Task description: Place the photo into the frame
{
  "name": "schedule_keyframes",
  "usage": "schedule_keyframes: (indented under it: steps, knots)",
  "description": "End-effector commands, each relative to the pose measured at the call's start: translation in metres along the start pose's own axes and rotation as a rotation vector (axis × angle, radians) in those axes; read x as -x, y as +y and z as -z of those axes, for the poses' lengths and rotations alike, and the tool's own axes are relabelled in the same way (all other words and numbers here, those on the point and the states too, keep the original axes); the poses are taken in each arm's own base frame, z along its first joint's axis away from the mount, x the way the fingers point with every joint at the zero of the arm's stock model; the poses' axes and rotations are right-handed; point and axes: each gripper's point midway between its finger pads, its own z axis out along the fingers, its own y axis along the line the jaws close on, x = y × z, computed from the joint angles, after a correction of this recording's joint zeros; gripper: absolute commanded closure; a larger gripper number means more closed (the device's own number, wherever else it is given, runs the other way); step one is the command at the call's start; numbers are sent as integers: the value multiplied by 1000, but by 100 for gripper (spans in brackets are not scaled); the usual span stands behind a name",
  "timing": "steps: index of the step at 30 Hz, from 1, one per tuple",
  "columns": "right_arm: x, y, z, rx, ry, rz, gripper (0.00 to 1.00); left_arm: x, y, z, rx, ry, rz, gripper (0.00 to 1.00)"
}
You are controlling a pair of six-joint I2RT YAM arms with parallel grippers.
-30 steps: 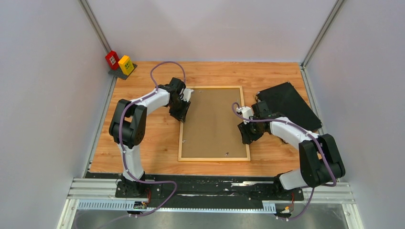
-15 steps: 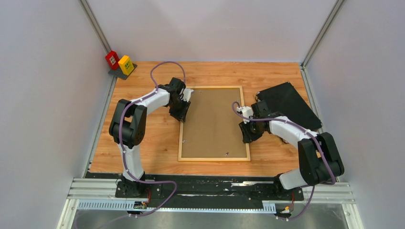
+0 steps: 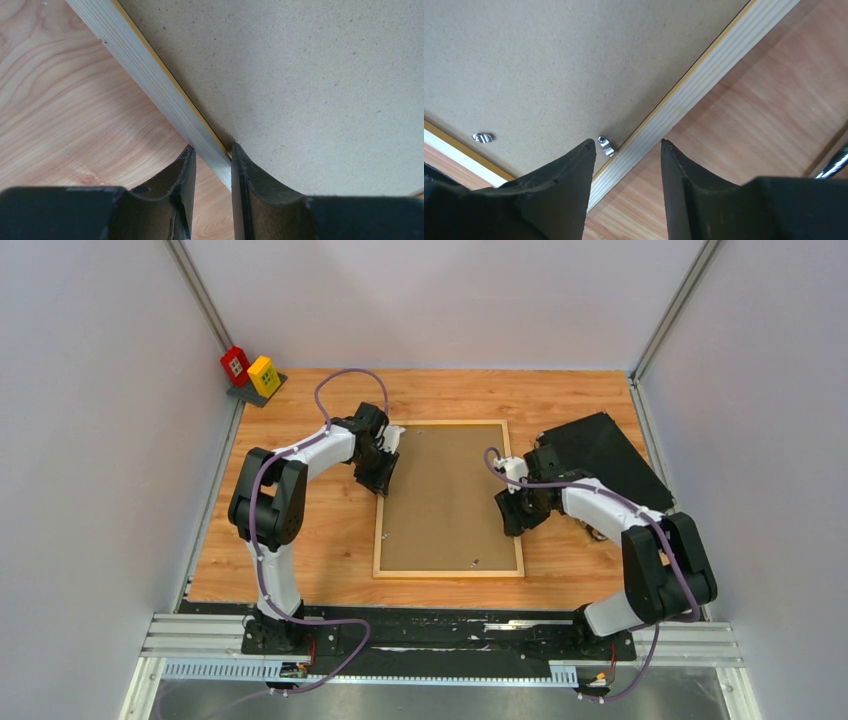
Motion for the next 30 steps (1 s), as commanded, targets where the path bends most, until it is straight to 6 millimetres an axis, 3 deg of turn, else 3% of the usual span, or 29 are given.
schedule_keyframes:
  steps: [1, 4, 10, 18, 23, 30]
  knots:
    - [47, -8, 19, -52, -151, 25, 48, -12, 2, -19, -19, 55, -53, 100]
    - [57, -12, 26, -77, -177, 27, 42, -13, 2, -19, -19, 57, -52, 100]
    - [86, -27, 35, -126, -223, -8, 41, -11, 0, -19, -29, 51, -57, 100]
    - [151, -65, 38, -209, -301, -86, 45, -11, -1, -18, -40, 45, -73, 100]
    - [186, -93, 24, -262, -312, -138, 42, -11, -1, -20, -45, 50, -75, 100]
    - [202, -119, -5, -290, -282, -181, 41, -11, -1, -19, -44, 50, -78, 100]
